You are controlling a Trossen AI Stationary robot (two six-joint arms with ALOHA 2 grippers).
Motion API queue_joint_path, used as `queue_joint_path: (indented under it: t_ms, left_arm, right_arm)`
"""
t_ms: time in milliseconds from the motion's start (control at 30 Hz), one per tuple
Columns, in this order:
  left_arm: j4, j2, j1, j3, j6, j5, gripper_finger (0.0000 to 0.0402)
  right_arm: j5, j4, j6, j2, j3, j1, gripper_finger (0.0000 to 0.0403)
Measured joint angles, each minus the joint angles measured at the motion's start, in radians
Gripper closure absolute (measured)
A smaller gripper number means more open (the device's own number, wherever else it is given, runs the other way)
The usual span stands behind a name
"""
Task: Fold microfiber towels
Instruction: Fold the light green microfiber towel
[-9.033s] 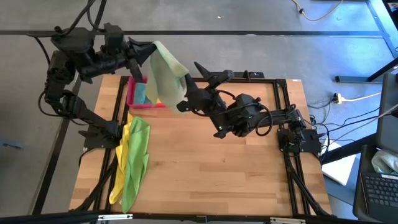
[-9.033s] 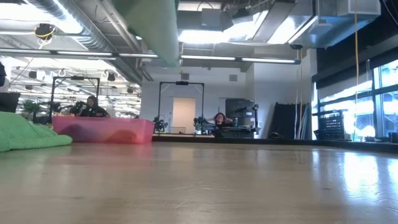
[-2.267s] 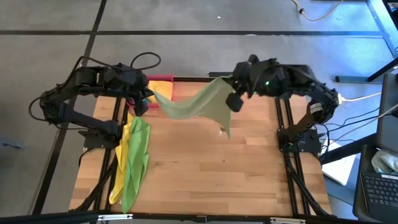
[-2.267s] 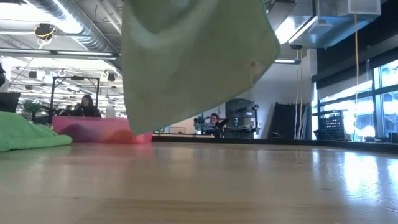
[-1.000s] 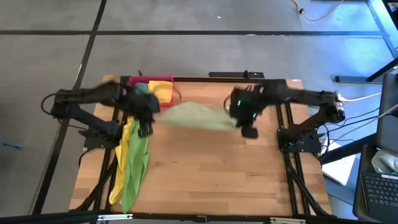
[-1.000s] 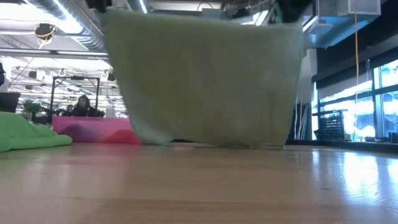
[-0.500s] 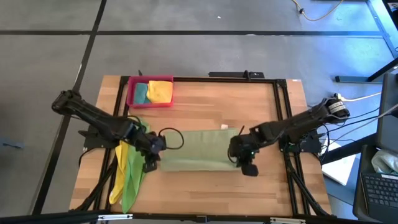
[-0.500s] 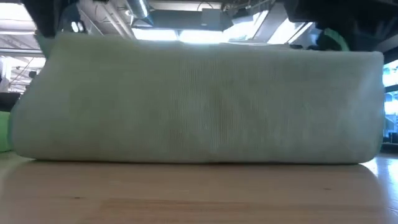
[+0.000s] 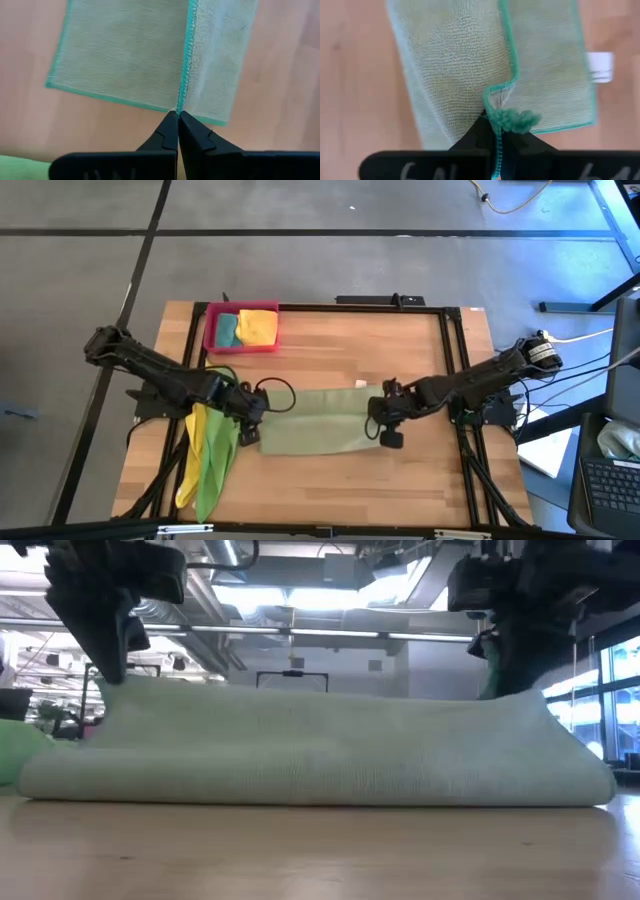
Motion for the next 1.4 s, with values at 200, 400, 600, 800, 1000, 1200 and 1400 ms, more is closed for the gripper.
queue_joint_path:
  t_ms: [200,400,600,800,1000,1200,1400]
  left_arm:
    - [0.018,0.000,0.036,-0.047,0.030,-0.091,0.0401]
    - [0.060,0.000,0.066,-0.097,0.031,-0.155,0.0401]
    - [0.060,0.000,0.079,-0.109,0.026,-0.146,0.0401]
    - [0.060,0.000,0.082,-0.109,0.033,-0.159,0.0401]
    - [0.068,0.012,0.110,-0.109,0.061,-0.206,0.0402]
    - [0.118,0.060,0.146,-0.109,0.085,-0.197,0.0401]
    - [0.133,0.112,0.149,-0.109,0.085,-0.146,0.0401]
  right_arm:
    - [0.116,0.031,-0.074,0.000,-0.035,-0.040,0.0384]
    - [0.126,0.084,-0.072,0.000,-0.129,-0.093,0.0383]
    - [0.126,0.122,-0.080,0.001,-0.159,-0.129,0.0382]
    - [0.126,0.171,-0.106,0.002,-0.163,-0.160,0.0382]
    - [0.127,0.184,-0.114,0.002,-0.177,-0.198,0.0382]
    - [0.083,0.203,-0.095,0.002,-0.225,-0.220,0.0382]
    - [0.082,0.218,-0.100,0.002,-0.228,-0.219,0.0382]
